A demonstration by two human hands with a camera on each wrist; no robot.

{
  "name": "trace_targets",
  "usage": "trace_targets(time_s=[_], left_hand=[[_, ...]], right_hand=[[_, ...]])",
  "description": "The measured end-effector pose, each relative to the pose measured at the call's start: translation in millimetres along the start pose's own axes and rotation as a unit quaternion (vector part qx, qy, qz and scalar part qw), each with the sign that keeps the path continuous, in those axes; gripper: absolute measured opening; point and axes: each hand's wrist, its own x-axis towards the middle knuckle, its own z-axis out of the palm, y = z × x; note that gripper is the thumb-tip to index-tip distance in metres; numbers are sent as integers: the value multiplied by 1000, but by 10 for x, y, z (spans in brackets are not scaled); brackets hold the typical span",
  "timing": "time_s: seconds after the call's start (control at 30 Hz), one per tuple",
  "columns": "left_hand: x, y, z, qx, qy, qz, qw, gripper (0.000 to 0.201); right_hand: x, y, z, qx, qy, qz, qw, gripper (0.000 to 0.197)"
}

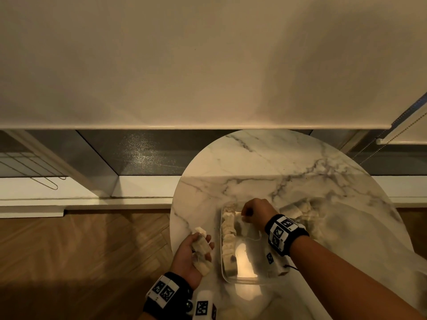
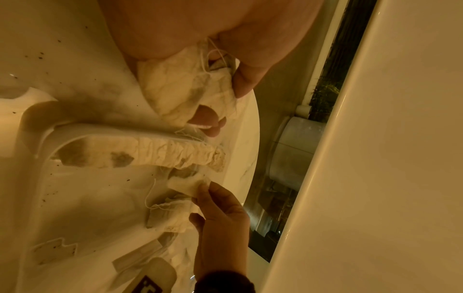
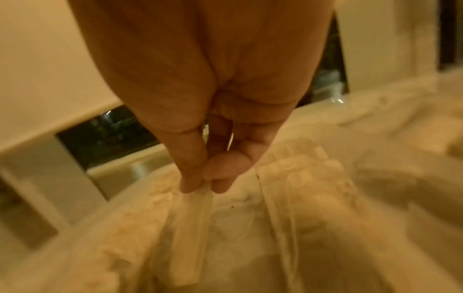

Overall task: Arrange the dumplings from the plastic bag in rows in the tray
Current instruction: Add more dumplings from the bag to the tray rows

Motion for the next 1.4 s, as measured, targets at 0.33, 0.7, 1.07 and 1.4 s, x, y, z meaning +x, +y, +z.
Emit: trace_targets(time_s=[0.33,0.7,1.07,1.4], left_hand=[[71,3,-40,-10,6,-9,1000,18],[120,7,61,-6,-4,-44,999,25],[184,-3,84,11,-34,-55,998,15],[-50,-105,336,44,-88,-24,995,29]], right_hand=[[124,-59,5,-196,51,-32,979,16],[69,-97,78,-255,105,-49,960,20],[-98,56,-62,-109,207,3,972,28],[-813,-209,104,327,29,13,945,15]])
